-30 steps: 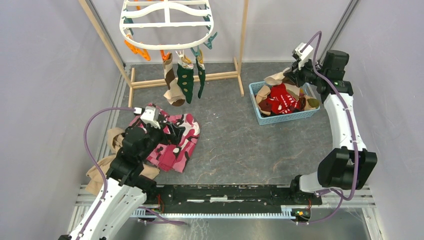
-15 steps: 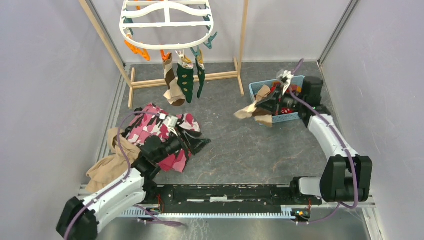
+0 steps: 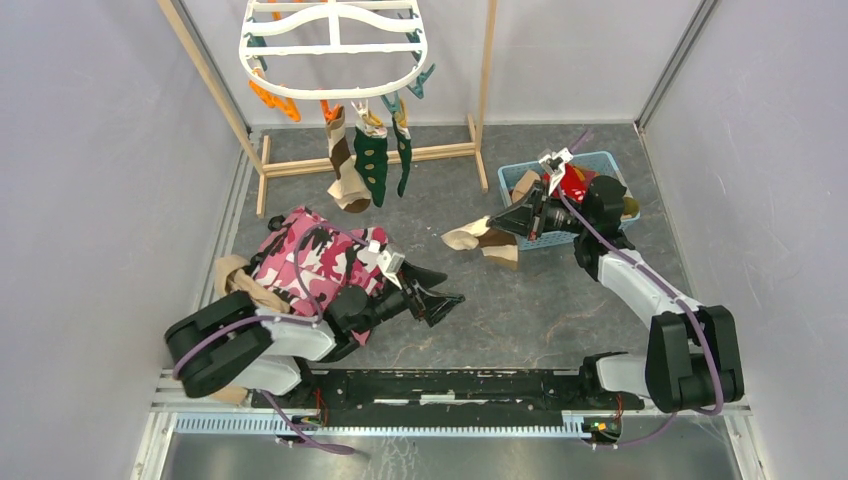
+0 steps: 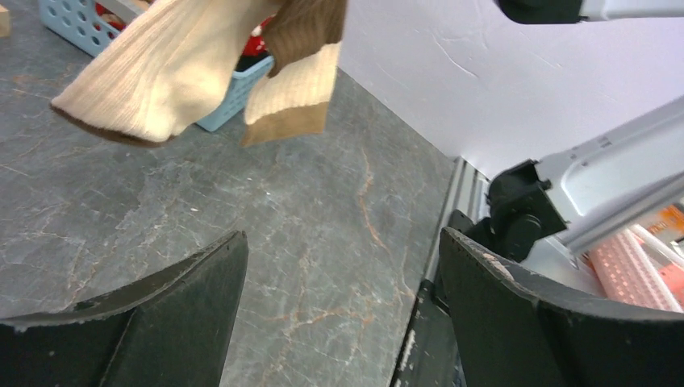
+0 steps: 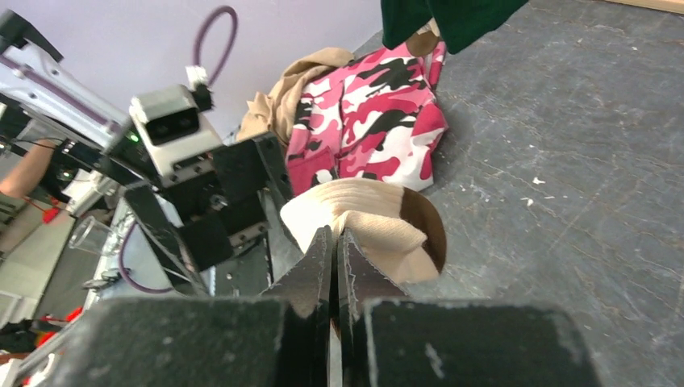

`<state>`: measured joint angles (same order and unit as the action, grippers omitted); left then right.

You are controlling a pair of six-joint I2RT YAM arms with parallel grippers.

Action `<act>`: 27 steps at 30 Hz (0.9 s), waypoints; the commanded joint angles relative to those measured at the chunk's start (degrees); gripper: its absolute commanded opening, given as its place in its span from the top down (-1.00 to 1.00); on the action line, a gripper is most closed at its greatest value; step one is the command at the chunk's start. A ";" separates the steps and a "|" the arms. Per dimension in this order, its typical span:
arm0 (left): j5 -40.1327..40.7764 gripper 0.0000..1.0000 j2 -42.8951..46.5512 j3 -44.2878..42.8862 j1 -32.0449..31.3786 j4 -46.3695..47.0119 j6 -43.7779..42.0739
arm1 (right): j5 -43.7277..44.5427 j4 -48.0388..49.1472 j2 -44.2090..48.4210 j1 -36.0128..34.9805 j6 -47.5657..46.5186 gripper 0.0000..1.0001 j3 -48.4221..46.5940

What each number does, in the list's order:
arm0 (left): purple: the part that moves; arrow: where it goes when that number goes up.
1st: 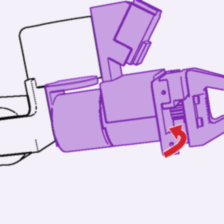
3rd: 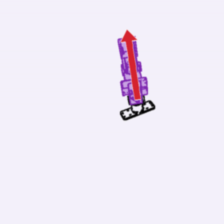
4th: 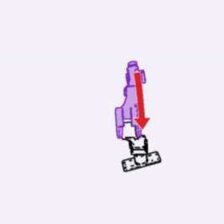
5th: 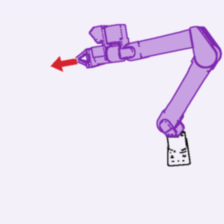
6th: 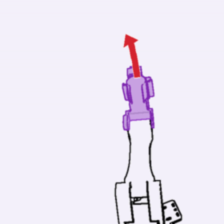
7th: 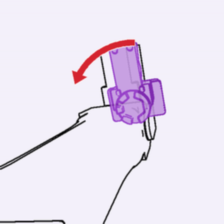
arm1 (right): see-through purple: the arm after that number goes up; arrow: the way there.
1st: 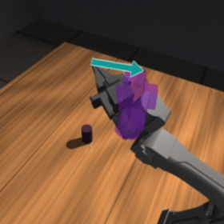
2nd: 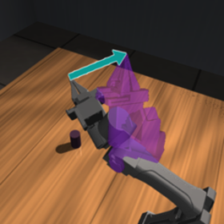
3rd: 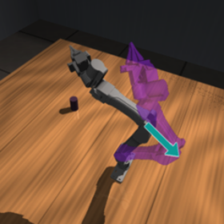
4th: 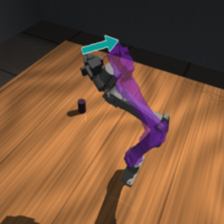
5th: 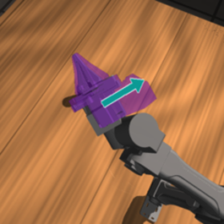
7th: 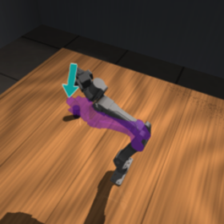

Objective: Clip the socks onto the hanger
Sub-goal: Pick up the sock from the bin.

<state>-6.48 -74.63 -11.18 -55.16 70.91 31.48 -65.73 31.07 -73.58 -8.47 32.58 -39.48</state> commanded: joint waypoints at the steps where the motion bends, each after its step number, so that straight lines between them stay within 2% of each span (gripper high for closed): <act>1: 6.28 -0.87 -7.31 -3.10 -0.62 14.34 -1.36 | 1.49 9.77 -0.01 -1.46 9.63 1.00 0.72; 7: 6.27 -0.87 -14.67 -9.83 -0.62 15.04 -0.61 | 1.62 10.03 -1.49 -3.08 10.78 1.00 0.99; 12: 11.17 -0.80 -18.63 -12.82 -0.53 14.93 -4.75 | 1.32 9.98 -2.41 -4.23 10.71 1.00 0.86; 22: 11.37 -0.63 -20.42 -18.85 -0.38 8.42 -10.98 | 0.70 9.12 -2.58 -4.69 9.97 1.00 0.29; 25: 7.95 -0.38 -20.38 -19.46 0.33 8.20 -11.27 | 0.52 8.97 -2.88 -4.65 9.82 1.00 0.20; 27: 6.79 -0.04 -20.31 -19.64 1.04 7.82 -10.57 | 0.35 8.93 -3.10 -4.65 9.71 1.00 0.11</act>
<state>2.57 -94.59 -29.08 -55.16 78.78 24.25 -64.29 37.28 -76.09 -12.78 42.17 -38.61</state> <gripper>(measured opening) 0.638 0.020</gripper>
